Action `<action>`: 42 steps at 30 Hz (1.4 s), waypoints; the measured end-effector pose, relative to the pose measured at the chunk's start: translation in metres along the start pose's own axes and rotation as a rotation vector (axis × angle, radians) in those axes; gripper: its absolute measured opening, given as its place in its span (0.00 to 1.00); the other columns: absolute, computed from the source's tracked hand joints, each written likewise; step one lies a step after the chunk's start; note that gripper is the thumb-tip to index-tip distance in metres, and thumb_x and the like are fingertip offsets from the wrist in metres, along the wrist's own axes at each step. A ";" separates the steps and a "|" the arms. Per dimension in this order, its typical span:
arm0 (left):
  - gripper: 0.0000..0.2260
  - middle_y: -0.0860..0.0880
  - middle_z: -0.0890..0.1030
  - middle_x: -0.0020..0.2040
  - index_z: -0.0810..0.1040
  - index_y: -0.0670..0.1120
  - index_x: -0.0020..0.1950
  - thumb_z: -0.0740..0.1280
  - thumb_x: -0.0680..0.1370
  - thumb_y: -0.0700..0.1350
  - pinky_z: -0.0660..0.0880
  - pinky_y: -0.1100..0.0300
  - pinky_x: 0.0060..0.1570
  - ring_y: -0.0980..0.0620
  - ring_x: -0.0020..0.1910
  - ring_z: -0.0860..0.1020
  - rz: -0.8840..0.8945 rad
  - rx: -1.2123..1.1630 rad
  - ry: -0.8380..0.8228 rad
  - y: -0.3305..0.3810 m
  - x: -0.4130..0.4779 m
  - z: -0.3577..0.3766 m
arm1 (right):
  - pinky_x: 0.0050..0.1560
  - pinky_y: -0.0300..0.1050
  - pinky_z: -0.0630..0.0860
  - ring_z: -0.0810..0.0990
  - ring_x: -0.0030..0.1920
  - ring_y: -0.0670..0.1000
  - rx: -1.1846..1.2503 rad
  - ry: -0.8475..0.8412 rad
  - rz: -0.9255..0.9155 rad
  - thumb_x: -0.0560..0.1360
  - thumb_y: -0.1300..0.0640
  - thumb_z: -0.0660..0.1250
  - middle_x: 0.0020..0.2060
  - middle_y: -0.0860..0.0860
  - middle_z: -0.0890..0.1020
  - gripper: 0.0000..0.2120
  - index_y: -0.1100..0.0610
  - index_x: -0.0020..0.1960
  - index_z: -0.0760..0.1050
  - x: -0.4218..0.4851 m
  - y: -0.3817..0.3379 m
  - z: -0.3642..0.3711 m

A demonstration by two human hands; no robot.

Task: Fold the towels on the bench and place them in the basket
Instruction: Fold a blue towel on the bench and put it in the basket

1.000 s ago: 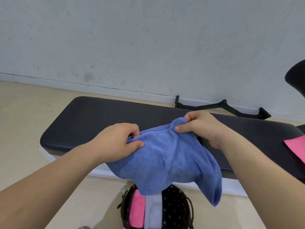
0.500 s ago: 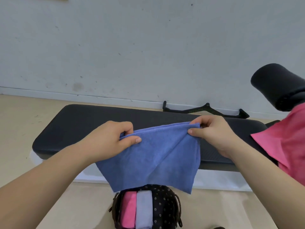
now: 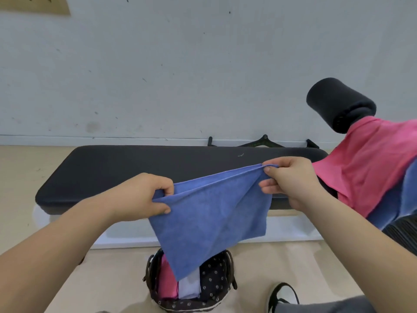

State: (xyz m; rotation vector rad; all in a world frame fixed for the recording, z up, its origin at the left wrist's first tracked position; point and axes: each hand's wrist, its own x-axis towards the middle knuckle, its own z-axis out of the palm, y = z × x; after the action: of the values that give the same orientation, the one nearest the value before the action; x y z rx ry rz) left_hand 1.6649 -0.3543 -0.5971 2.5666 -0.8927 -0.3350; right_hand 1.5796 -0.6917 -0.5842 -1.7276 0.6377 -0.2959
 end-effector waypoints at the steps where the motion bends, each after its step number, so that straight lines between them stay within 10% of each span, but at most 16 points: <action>1: 0.06 0.60 0.80 0.42 0.78 0.55 0.42 0.75 0.75 0.48 0.77 0.59 0.41 0.59 0.39 0.76 -0.013 0.009 0.008 -0.003 0.000 -0.001 | 0.39 0.47 0.84 0.87 0.34 0.55 0.018 0.014 0.003 0.80 0.66 0.68 0.40 0.60 0.86 0.05 0.61 0.50 0.83 0.000 0.001 -0.001; 7: 0.09 0.57 0.80 0.34 0.79 0.50 0.40 0.75 0.76 0.51 0.73 0.61 0.35 0.60 0.29 0.72 -0.128 -0.174 0.174 -0.013 0.005 -0.006 | 0.46 0.46 0.85 0.88 0.40 0.54 0.076 0.068 0.023 0.79 0.67 0.68 0.44 0.61 0.87 0.05 0.62 0.50 0.83 0.009 0.009 -0.005; 17: 0.07 0.52 0.84 0.42 0.83 0.54 0.49 0.78 0.73 0.49 0.77 0.57 0.44 0.52 0.42 0.82 -0.264 -0.349 0.362 -0.012 0.019 -0.016 | 0.46 0.48 0.85 0.85 0.35 0.51 -0.080 0.075 -0.058 0.78 0.67 0.67 0.40 0.56 0.86 0.07 0.60 0.51 0.83 0.035 0.009 0.004; 24: 0.11 0.53 0.82 0.34 0.82 0.55 0.40 0.66 0.81 0.54 0.81 0.50 0.42 0.52 0.37 0.80 -0.410 -0.004 0.390 -0.018 0.052 -0.015 | 0.21 0.38 0.70 0.76 0.20 0.50 0.018 0.094 0.020 0.80 0.59 0.70 0.30 0.55 0.79 0.03 0.56 0.52 0.81 0.055 -0.004 0.026; 31: 0.09 0.36 0.86 0.41 0.77 0.44 0.53 0.59 0.86 0.43 0.84 0.51 0.37 0.42 0.36 0.87 -0.610 -0.834 0.492 -0.007 0.104 -0.002 | 0.44 0.51 0.86 0.89 0.43 0.56 0.495 0.038 0.273 0.83 0.61 0.63 0.47 0.59 0.87 0.10 0.58 0.64 0.73 0.093 -0.006 0.064; 42: 0.13 0.41 0.85 0.47 0.80 0.46 0.47 0.58 0.85 0.37 0.82 0.54 0.52 0.49 0.44 0.83 -0.517 -0.872 0.614 -0.039 0.165 0.003 | 0.47 0.43 0.83 0.84 0.41 0.48 0.169 0.102 -0.005 0.82 0.58 0.67 0.47 0.56 0.87 0.04 0.53 0.53 0.80 0.143 0.007 0.096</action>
State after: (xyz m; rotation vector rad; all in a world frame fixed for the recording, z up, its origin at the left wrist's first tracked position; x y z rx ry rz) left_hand 1.8109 -0.4321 -0.6318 1.8309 0.1528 -0.0324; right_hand 1.7439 -0.6944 -0.6354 -1.5600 0.6635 -0.4310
